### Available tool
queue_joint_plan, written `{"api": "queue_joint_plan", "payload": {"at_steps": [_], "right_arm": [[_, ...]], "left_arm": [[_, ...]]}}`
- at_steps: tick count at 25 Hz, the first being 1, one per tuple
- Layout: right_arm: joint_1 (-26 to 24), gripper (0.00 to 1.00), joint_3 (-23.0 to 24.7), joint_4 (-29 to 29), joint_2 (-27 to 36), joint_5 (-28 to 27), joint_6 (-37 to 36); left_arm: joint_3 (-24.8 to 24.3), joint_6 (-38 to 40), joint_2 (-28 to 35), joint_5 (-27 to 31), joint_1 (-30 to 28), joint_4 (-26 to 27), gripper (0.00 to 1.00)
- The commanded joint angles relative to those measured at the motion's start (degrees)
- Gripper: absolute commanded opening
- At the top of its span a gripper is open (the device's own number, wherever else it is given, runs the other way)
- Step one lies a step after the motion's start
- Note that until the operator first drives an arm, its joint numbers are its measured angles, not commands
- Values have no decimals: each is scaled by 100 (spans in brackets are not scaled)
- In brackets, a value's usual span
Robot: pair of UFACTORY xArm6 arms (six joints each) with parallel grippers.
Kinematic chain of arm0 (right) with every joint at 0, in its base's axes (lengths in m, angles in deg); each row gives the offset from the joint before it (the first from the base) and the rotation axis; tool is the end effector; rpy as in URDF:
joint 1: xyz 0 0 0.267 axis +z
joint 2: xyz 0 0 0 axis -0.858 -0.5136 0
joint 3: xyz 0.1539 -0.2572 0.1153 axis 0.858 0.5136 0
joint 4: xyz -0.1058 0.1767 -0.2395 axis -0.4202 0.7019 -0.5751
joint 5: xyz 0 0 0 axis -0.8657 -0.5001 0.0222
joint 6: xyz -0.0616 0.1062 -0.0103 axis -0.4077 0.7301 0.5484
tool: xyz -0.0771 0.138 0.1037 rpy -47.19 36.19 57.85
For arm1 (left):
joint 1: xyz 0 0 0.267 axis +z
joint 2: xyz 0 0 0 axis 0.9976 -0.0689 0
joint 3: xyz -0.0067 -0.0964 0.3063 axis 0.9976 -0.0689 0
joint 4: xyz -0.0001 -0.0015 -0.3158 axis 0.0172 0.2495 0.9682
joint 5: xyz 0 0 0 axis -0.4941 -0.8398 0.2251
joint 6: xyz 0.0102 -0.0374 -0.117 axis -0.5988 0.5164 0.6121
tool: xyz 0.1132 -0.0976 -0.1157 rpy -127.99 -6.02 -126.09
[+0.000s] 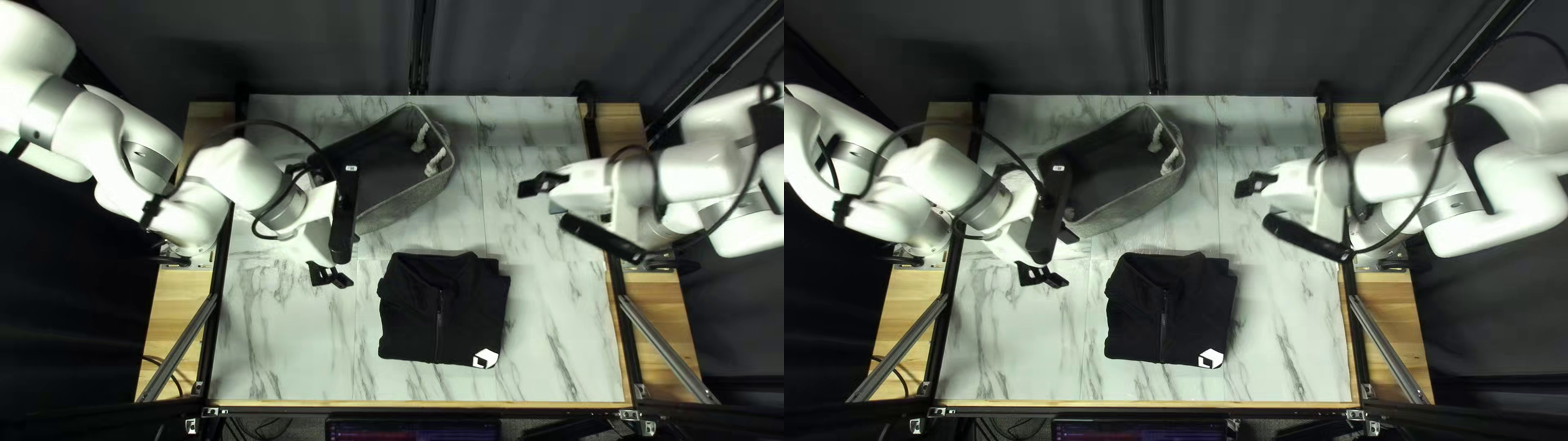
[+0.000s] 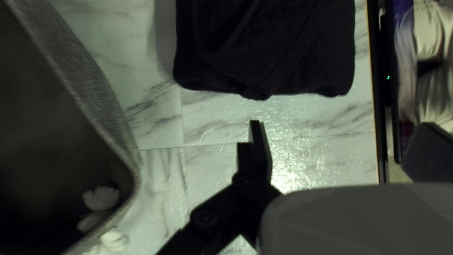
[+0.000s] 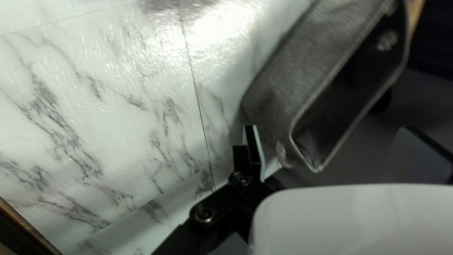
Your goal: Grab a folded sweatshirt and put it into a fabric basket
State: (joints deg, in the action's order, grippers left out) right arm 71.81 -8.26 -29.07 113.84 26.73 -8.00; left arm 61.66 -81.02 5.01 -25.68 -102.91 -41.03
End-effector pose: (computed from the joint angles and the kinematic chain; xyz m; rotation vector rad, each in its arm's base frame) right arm 0.2901 0.0022 0.2360 1.9306 1.7363 0.3565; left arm 0.3686 -0.1204 0.2408 2.7263 0.0701 0.7430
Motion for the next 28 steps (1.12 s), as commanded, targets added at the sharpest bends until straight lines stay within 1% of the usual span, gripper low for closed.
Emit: {"api": "queue_joint_plan", "payload": {"at_steps": [1,5,6,8,10,12,13,25,27,28], "right_arm": [[66,100,-780,-577,-1700,540,622],[60,100,-1402,-690,-2695,710,759],[84,100,-1530,-699,-2873,708,797],[164,100,-1663,-737,-3071,677,906],[222,100,-1665,-727,-3073,642,946],[182,100,-1552,-447,-2853,678,616],[93,100,-1483,-230,-2654,683,355],[93,100,-1483,-230,-2654,683,355],[187,100,-1283,-347,-2589,871,479],[262,100,-1126,-450,-2597,1120,587]], "left_arm": [[-165,-483,-30,-42,140,531,100],[-411,-325,330,81,271,387,100],[-444,-286,372,95,309,353,100],[-492,-388,347,61,410,451,100],[-438,-492,174,-3,467,594,100],[-351,-480,43,13,492,591,100],[-318,-375,19,45,501,490,100],[-327,-335,-2,29,473,518,100],[-219,-172,-173,-47,381,477,100],[-161,-40,-268,-130,297,455,100]]}}
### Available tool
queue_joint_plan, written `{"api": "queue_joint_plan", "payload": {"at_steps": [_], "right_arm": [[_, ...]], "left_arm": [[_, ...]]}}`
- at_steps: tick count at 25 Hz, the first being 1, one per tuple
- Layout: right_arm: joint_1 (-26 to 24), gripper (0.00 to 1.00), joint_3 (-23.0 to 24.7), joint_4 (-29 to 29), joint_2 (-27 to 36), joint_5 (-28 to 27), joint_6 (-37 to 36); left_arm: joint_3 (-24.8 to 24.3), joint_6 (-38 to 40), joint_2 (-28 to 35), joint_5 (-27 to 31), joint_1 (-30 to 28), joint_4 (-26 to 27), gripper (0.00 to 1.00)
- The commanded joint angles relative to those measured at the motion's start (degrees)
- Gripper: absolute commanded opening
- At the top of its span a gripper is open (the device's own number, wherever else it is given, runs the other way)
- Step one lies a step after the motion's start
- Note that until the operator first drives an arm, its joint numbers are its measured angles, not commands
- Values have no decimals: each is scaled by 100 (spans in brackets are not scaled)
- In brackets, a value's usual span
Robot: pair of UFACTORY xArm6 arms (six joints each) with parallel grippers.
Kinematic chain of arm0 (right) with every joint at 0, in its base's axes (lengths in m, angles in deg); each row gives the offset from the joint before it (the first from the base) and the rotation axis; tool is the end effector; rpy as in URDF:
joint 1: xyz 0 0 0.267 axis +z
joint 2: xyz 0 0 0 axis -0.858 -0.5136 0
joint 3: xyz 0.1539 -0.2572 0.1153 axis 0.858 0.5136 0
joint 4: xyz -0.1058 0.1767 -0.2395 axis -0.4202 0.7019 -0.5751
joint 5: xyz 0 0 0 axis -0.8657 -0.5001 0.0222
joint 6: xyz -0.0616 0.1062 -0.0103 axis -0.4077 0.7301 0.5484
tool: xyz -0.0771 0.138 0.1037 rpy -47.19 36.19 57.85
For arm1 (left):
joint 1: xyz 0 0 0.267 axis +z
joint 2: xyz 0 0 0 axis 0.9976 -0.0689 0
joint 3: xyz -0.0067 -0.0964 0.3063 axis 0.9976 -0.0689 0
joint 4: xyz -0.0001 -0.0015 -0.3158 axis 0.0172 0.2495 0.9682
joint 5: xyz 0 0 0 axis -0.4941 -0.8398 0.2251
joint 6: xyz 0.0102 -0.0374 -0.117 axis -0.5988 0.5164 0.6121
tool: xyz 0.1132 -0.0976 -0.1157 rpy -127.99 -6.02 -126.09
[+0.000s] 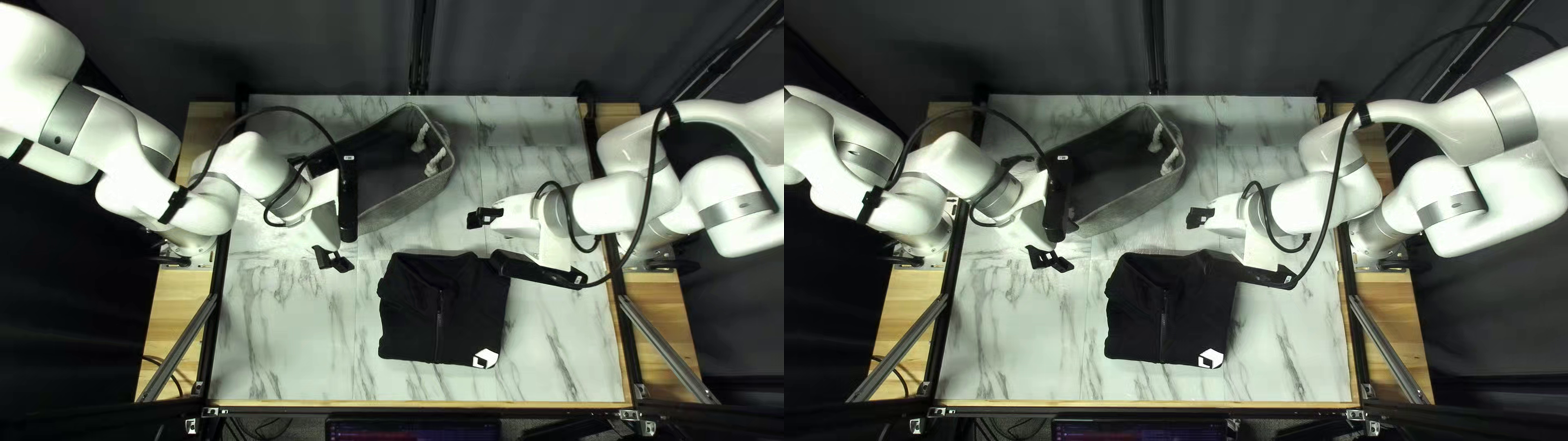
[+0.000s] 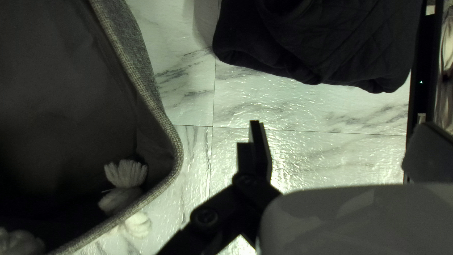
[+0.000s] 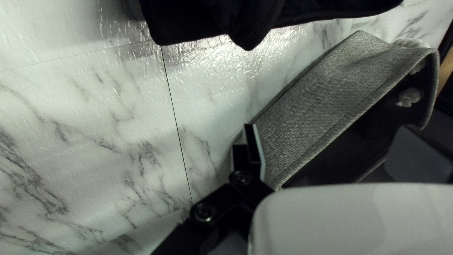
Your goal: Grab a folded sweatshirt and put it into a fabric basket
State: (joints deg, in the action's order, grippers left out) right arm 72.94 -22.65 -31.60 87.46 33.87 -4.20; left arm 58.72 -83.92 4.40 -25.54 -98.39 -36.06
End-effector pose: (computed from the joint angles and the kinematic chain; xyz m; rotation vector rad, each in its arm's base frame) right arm 0.3747 0.0409 0.2308 1.9403 1.8263 0.2935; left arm 0.3591 -0.0891 0.2113 2.7392 0.2183 0.6729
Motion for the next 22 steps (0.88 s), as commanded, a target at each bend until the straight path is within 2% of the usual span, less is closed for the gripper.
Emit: {"api": "queue_joint_plan", "payload": {"at_steps": [1,4,6,11,16,22], "right_arm": [[187,100,410,-247,18,576,229],[222,100,683,-475,-115,1171,295],[212,100,713,-886,-376,1550,571],[429,100,747,-1971,-712,1747,1670],[622,100,1034,-2341,-492,1673,2056],[601,100,825,-3161,-1309,1816,2989]], "left_arm": [[180,283,-278,-196,-208,-6,100],[362,265,-589,-411,-350,274,100],[397,106,-747,-596,-433,656,100],[621,-611,-1235,-894,-549,1652,100],[726,-548,-1354,-874,-539,1601,100],[711,-600,-1304,-907,-586,1653,100]]}}
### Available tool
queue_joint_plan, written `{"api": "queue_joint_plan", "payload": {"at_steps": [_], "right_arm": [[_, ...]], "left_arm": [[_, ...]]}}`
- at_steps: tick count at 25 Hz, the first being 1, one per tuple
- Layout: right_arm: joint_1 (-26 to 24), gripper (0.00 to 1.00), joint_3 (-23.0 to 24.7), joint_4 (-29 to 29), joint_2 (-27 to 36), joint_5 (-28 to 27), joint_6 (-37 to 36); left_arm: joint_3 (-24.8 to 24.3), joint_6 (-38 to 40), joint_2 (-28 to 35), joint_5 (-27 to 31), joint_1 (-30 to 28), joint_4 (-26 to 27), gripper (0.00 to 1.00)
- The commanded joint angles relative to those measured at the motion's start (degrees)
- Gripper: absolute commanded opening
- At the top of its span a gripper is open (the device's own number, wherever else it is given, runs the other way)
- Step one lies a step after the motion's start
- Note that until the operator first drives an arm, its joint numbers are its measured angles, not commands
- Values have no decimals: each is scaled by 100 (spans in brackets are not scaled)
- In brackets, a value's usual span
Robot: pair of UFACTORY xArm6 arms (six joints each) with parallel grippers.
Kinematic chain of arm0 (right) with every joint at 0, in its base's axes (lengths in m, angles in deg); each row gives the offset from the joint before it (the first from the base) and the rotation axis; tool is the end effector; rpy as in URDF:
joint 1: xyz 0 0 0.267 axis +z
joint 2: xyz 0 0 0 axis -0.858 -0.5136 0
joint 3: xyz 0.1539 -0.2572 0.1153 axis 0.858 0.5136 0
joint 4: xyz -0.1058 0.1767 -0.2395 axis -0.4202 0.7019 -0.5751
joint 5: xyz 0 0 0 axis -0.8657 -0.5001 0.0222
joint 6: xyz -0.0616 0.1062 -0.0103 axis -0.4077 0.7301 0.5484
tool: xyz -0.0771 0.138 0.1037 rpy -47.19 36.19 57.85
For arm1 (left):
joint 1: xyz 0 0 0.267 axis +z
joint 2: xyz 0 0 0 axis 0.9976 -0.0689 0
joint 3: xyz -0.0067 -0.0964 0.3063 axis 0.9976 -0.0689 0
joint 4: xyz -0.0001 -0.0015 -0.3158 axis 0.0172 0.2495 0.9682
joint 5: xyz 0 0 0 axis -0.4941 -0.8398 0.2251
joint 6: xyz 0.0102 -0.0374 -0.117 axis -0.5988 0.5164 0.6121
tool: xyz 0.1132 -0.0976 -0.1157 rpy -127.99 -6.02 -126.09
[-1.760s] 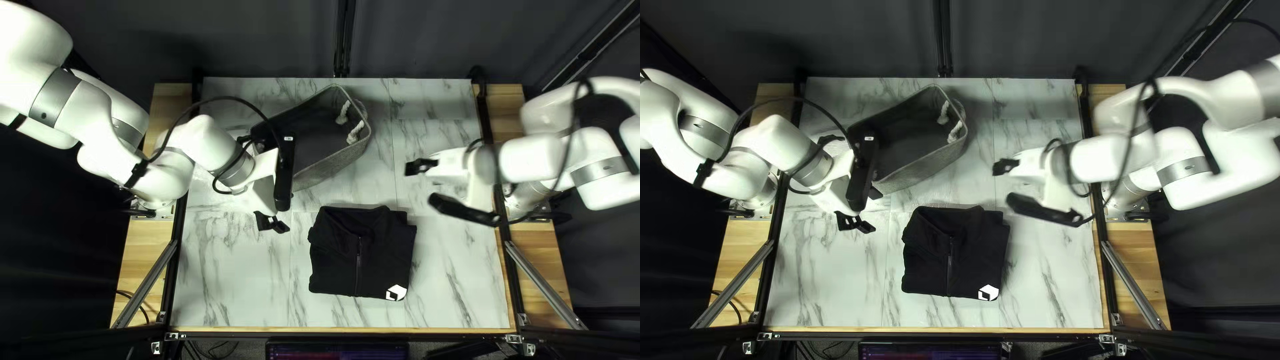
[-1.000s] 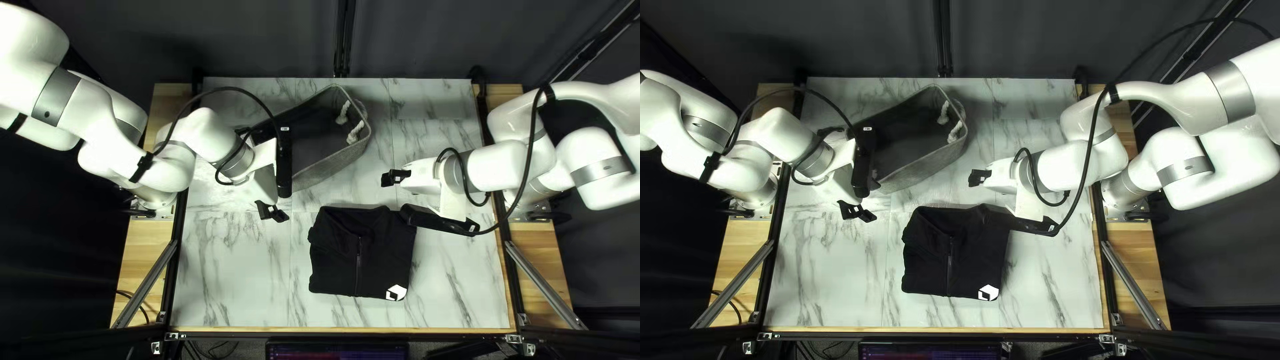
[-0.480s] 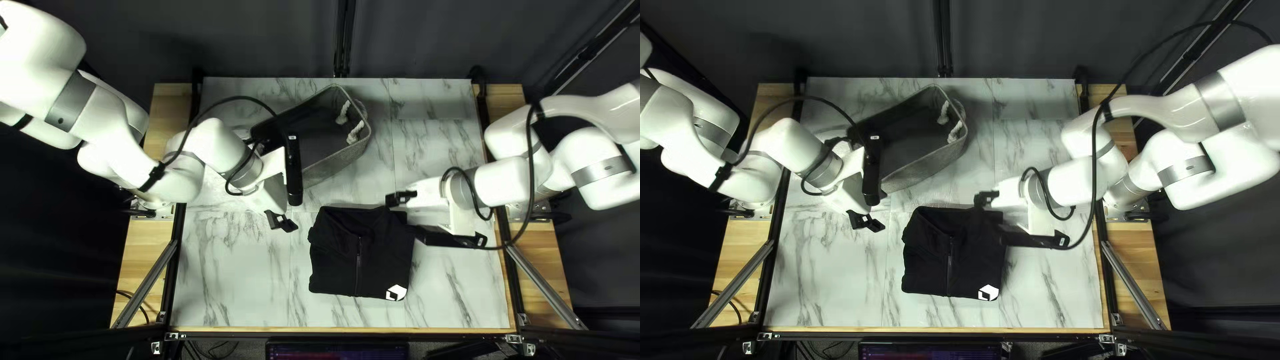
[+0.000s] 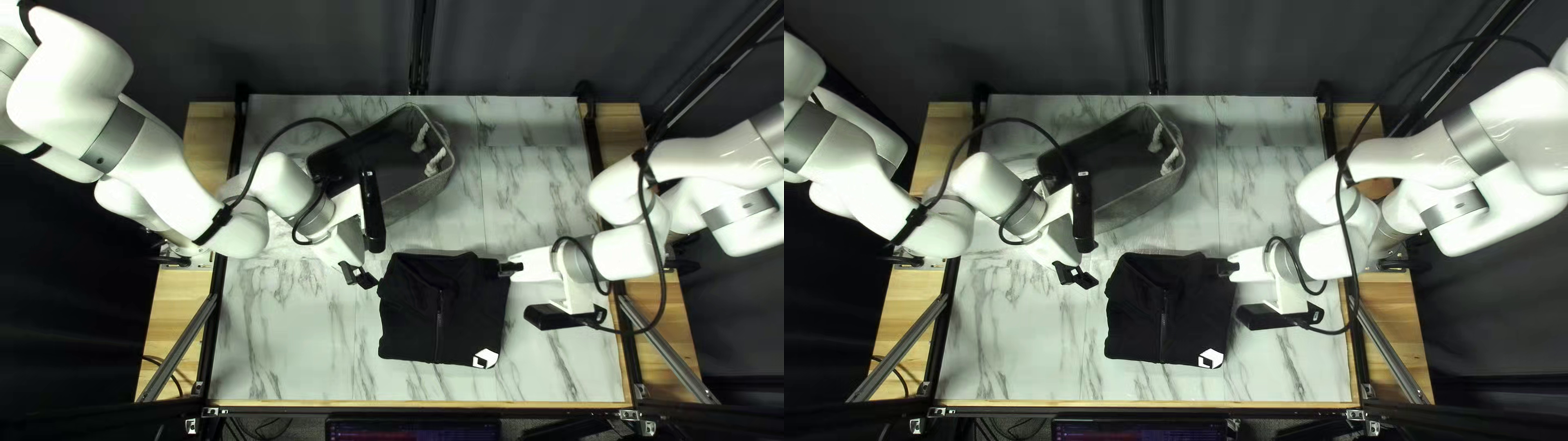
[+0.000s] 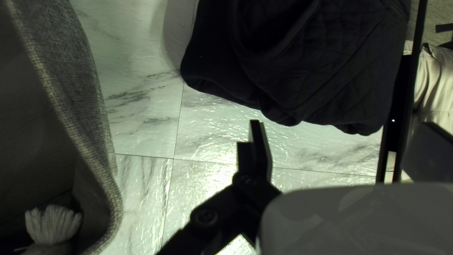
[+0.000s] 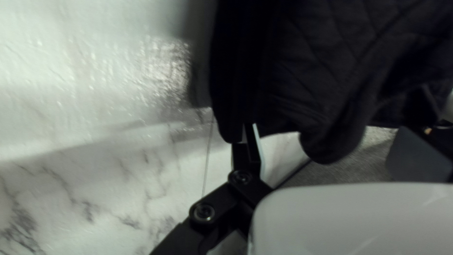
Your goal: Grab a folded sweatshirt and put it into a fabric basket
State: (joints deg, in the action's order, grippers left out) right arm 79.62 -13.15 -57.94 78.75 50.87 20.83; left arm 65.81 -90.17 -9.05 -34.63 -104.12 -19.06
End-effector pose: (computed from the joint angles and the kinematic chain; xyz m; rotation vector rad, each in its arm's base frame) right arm 0.3445 0.1167 0.1449 1.7496 2.0093 0.3841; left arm 0.4119 -0.1157 0.2039 2.6524 0.3562 0.6815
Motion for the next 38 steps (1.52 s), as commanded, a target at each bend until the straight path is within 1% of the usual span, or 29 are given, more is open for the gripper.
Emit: {"api": "queue_joint_plan", "payload": {"at_steps": [1,3,7,12,13,16,19,20,22,23,24,26,27,28,29,30,31,33,37,38], "right_arm": [[-86,100,-123,-605,-484,136,490],[-129,100,-90,-792,-527,194,440],[-411,100,4,-841,-489,401,-83],[-949,100,157,-417,-369,769,-1408],[-1113,100,214,-241,-341,912,-1846],[-1400,100,308,131,-300,1165,-2721],[-1623,100,364,87,-380,1434,-3103],[-1702,100,326,-66,-478,1523,-3078],[-1854,100,179,-745,-699,1665,-2615],[-1970,100,15,-1563,-887,1754,-1951],[-2026,100,-103,-2097,-1010,1807,-1500],[-2079,100,-237,-2637,-1137,1868,-1065],[-2090,100,-259,-2736,-1154,1881,-990],[-2147,100,-391,-3316,-1259,1920,-470],[-2162,100,-475,-3691,-1318,1936,-110],[-2154,100,-565,-3948,-1394,1939,152],[-2140,100,-648,-4130,-1459,1941,336],[-2089,100,-764,-4312,-1556,1924,547],[-2023,100,-875,-4170,-1689,1893,450],[-1996,100,-893,-4041,-1725,1883,341]], "left_arm": [[-15,37,70,-2,-21,-66,100],[-71,-12,125,-37,-53,-12,100],[-152,-159,194,-75,-83,143,100],[-169,-170,251,-17,-54,108,100],[-168,-196,252,-11,-52,125,100],[-175,-260,263,0,-48,177,100],[-219,-342,302,-11,-58,264,100],[-247,-342,333,-20,-65,269,100],[-282,-334,380,-32,-78,267,100],[-300,-338,398,-47,-92,274,100],[-316,-358,408,-62,-106,299,100],[-345,-393,429,-85,-128,344,100],[-349,-400,432,-89,-132,352,100],[-371,-404,454,-100,-144,361,100],[-379,-421,458,-112,-153,382,100],[-380,-440,452,-127,-165,407,100],[-375,-465,441,-139,-173,436,100],[-367,-500,433,-140,-174,466,100],[-386,-456,472,-119,-164,401,100],[-403,-433,493,-119,-168,377,100]]}}
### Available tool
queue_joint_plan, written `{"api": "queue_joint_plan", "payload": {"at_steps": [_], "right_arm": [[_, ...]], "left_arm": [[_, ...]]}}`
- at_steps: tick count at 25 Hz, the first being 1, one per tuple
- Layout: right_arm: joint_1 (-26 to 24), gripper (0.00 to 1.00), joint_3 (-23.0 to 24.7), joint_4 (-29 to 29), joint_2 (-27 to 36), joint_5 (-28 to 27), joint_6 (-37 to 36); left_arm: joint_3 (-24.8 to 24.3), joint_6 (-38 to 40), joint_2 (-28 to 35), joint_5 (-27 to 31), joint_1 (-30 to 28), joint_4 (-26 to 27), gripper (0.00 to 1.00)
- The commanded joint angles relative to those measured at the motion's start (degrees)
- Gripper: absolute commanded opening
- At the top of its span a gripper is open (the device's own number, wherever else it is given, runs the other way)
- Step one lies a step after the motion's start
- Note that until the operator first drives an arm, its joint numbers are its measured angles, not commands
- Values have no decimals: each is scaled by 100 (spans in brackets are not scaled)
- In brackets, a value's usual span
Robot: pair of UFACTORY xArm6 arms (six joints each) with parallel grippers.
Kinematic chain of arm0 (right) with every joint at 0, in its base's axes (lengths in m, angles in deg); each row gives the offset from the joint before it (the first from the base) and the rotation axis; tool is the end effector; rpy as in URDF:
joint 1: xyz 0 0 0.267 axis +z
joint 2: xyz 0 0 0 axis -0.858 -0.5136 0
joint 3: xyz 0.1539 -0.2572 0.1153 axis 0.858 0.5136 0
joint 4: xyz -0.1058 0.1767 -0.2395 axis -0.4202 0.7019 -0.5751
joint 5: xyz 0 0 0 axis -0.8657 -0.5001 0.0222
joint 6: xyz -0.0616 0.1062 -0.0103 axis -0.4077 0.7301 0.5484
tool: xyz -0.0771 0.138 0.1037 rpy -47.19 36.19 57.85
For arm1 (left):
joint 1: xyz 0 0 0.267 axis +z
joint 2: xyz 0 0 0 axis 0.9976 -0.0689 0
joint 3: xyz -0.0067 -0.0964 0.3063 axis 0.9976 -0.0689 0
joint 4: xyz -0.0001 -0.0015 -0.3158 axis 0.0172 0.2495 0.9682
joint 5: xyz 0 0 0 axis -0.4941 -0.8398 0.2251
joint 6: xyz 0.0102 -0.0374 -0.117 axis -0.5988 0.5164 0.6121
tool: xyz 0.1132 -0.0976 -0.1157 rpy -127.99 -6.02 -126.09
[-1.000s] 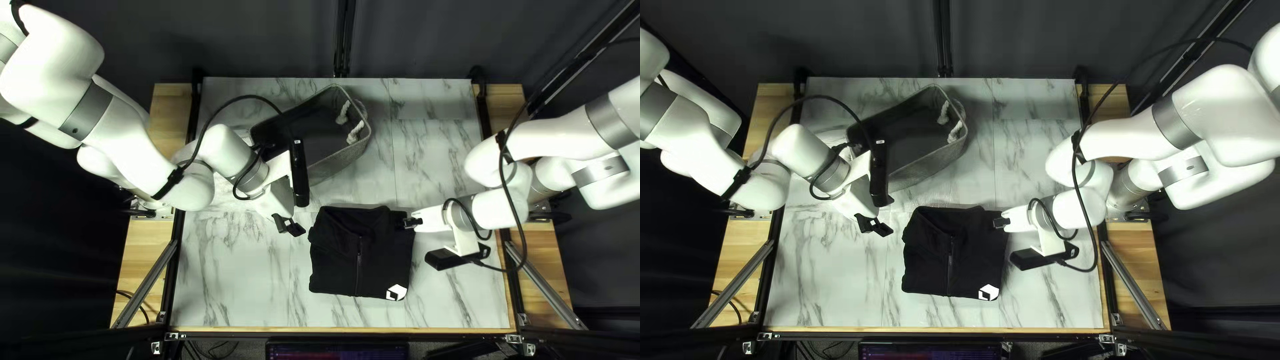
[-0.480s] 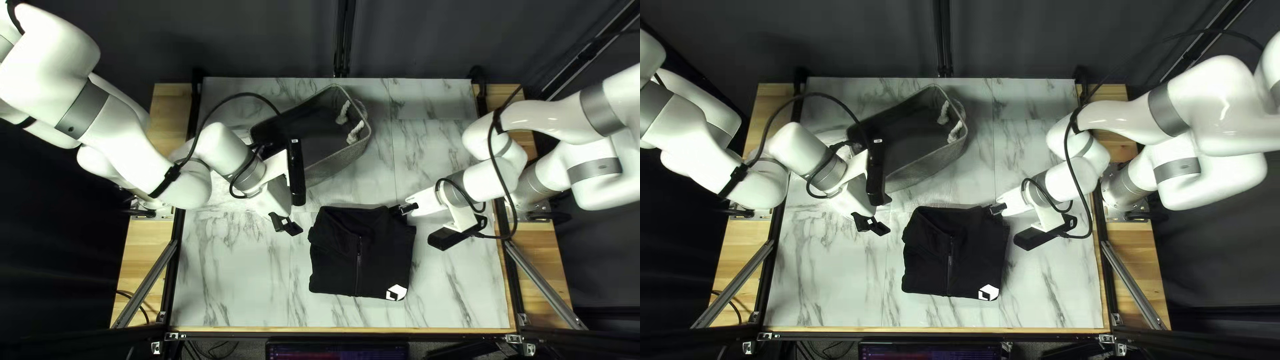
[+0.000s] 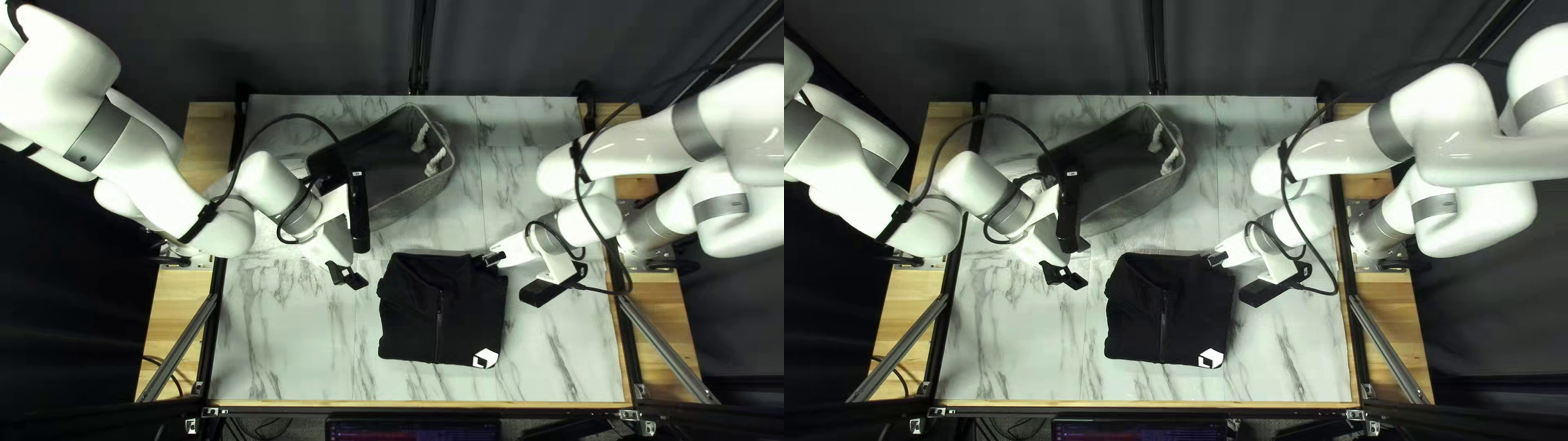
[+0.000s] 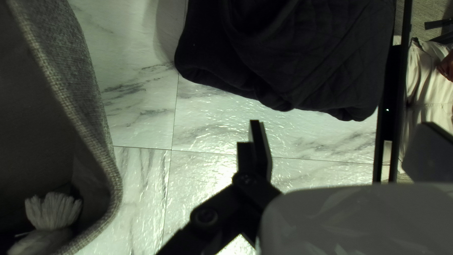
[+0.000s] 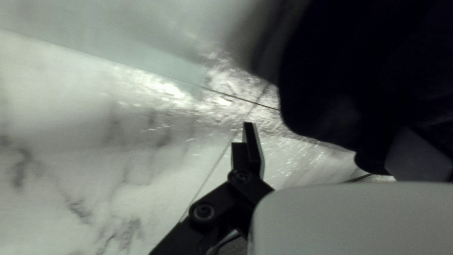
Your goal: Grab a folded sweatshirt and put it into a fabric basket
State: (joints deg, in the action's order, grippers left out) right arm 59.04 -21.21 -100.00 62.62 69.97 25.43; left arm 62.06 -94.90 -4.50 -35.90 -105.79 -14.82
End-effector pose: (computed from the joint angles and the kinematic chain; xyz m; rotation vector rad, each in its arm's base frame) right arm 0.3781 0.0825 0.1013 1.3491 2.3352 0.3785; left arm 0.3934 -0.1157 0.2083 2.6319 0.3057 0.7232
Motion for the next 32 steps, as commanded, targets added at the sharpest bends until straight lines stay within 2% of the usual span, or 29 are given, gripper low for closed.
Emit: {"api": "queue_joint_plan", "payload": {"at_steps": [1,2,6,7,8,12,14,17,18,19,20,22,25,32], "right_arm": [[75,100,-95,261,-138,-31,-204],[76,100,-115,253,-162,-23,-198],[81,100,-37,924,-147,-7,-883],[87,0,-22,1013,-138,-4,-975],[115,0,31,1315,-107,-1,-1266],[213,0,49,1568,-109,5,-1456],[328,0,92,1899,-72,-24,-1708],[567,0,246,2902,81,-134,-2533],[730,0,346,3631,216,-237,-3134],[810,0,385,3949,283,-294,-3394],[1001,0,464,4642,461,-455,-3944],[1263,0,504,5346,719,-758,-4464],[1450,0,519,5631,1003,-1092,-4647],[1521,0,554,5428,1200,-1309,-4433]], "left_arm": [[-57,67,71,0,-10,-69,100],[-86,83,102,-11,-23,-77,100],[-155,60,153,-72,-76,-15,100],[-164,47,158,-81,-82,3,100],[-179,43,172,-88,-87,13,100],[-257,90,242,-137,-130,5,100],[-321,173,307,-164,-153,-57,100],[-431,225,406,-229,-201,-64,100],[-441,229,412,-246,-211,-59,100],[-442,239,413,-253,-215,-66,100],[-440,259,413,-260,-217,-89,100],[-420,262,392,-263,-211,-104,100],[-393,262,371,-245,-187,-132,100],[-339,482,366,-198,-140,-431,100]]}}
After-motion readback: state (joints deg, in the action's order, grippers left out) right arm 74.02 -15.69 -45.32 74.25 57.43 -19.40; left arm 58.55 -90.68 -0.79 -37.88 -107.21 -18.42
